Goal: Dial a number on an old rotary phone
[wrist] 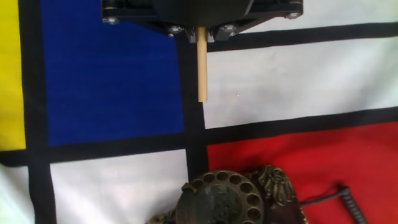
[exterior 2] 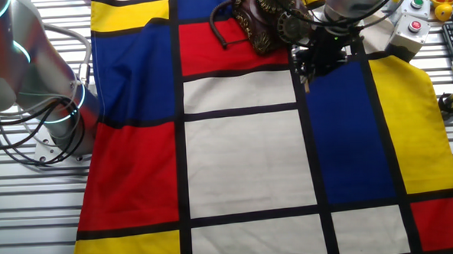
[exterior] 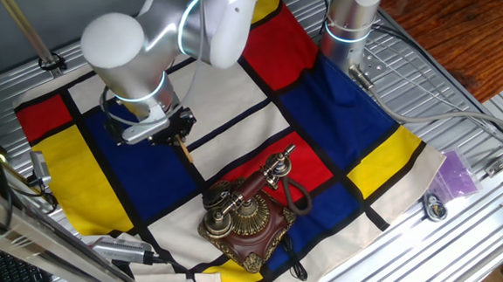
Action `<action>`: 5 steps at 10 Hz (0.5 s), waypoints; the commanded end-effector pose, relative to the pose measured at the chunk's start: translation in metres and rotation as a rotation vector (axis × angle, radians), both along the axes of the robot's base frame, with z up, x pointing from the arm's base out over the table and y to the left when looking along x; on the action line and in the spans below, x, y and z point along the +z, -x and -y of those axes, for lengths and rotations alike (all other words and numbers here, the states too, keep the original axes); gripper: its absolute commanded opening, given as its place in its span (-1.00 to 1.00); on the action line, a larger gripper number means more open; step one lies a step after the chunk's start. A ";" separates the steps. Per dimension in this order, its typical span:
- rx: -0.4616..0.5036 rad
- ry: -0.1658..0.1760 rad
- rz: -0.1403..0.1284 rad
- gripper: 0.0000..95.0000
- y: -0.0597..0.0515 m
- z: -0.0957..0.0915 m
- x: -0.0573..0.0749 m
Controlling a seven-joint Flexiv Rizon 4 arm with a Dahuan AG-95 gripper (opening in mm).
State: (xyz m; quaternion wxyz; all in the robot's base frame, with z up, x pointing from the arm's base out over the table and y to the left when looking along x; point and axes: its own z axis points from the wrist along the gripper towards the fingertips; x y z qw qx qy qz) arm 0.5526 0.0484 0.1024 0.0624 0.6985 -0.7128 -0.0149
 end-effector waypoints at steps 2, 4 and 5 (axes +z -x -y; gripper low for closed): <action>-0.020 0.014 -0.003 -1.00 -0.001 0.000 0.000; -0.012 0.016 -0.027 -1.00 -0.001 0.000 0.000; -0.013 0.018 -0.030 -1.00 -0.001 0.000 0.000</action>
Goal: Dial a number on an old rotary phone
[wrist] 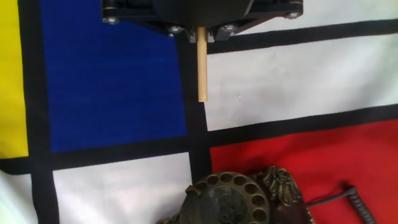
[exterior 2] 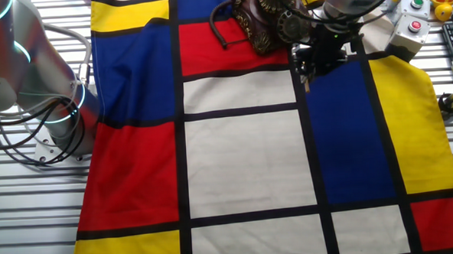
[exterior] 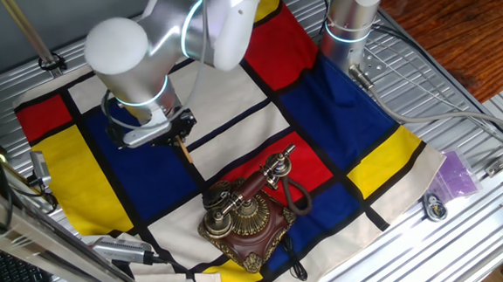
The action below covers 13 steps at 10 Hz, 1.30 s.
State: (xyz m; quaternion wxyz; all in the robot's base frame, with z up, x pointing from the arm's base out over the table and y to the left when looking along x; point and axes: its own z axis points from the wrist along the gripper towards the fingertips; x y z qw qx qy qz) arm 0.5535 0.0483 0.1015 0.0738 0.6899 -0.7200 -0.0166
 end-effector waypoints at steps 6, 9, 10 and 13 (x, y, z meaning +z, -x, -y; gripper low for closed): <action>-0.017 0.031 -0.015 -1.00 0.022 -0.045 0.024; -0.048 0.045 -0.016 -1.00 0.026 -0.063 0.027; -0.054 0.046 -0.015 -1.00 0.027 -0.067 0.028; -0.044 0.051 -0.014 -1.00 0.023 -0.078 0.032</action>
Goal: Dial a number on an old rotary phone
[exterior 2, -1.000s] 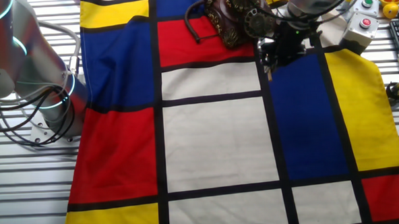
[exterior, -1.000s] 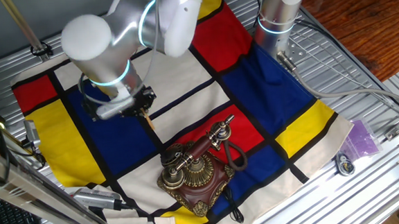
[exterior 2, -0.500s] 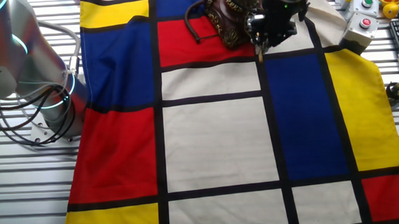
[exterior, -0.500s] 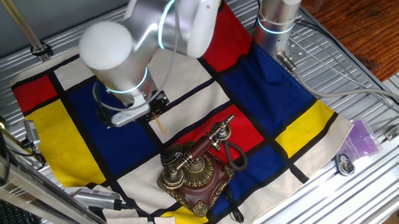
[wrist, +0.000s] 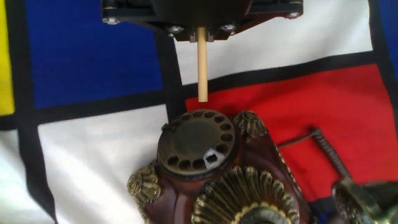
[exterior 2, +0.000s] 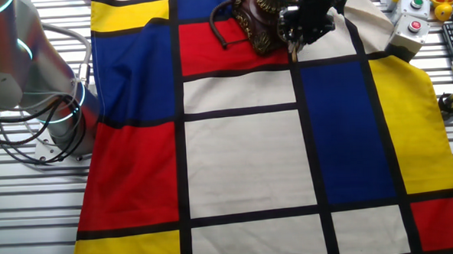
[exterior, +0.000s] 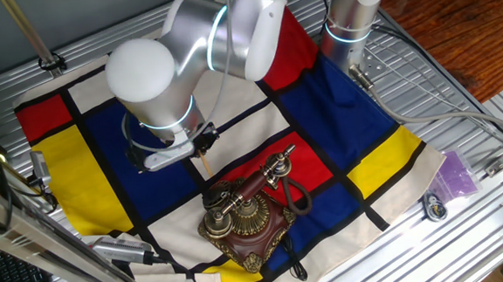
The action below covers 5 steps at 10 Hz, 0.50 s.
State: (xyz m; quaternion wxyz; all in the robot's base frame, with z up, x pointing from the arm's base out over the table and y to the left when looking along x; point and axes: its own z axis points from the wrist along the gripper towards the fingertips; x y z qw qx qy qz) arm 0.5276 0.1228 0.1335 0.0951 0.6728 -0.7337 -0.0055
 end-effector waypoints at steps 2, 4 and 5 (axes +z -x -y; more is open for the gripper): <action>0.033 0.015 0.003 -1.00 -0.006 0.002 -0.002; 0.174 -0.044 -0.012 -1.00 -0.006 0.002 -0.002; 0.210 -0.050 -0.014 -1.00 -0.006 0.002 -0.002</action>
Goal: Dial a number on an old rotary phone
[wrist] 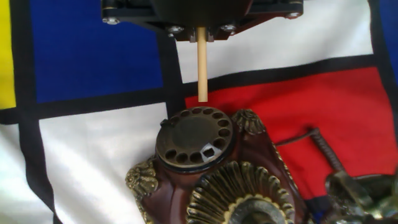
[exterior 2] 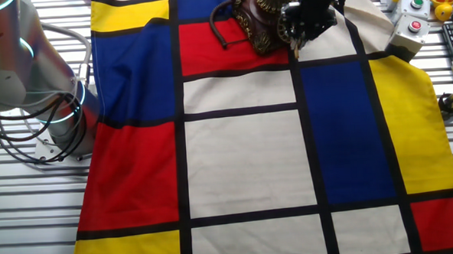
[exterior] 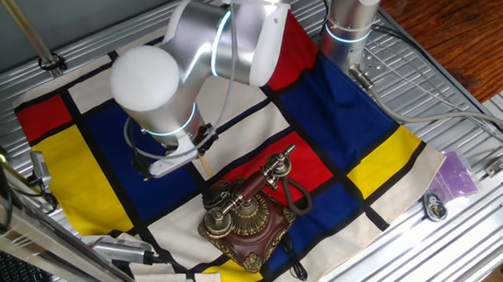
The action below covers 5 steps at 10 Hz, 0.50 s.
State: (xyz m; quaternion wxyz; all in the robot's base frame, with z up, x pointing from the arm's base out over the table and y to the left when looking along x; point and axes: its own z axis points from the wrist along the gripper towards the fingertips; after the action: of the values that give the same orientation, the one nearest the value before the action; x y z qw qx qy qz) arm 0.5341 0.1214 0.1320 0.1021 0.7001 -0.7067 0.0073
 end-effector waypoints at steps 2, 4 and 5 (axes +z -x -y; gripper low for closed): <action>0.168 -0.068 -0.019 -1.00 0.001 0.001 0.000; 0.181 -0.064 -0.004 -1.00 0.001 0.001 0.000; 0.181 -0.066 -0.004 -1.00 0.001 0.001 0.000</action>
State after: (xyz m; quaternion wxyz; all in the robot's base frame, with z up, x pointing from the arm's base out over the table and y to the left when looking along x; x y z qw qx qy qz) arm 0.5345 0.1209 0.1313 0.0794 0.7661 -0.6378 -0.0104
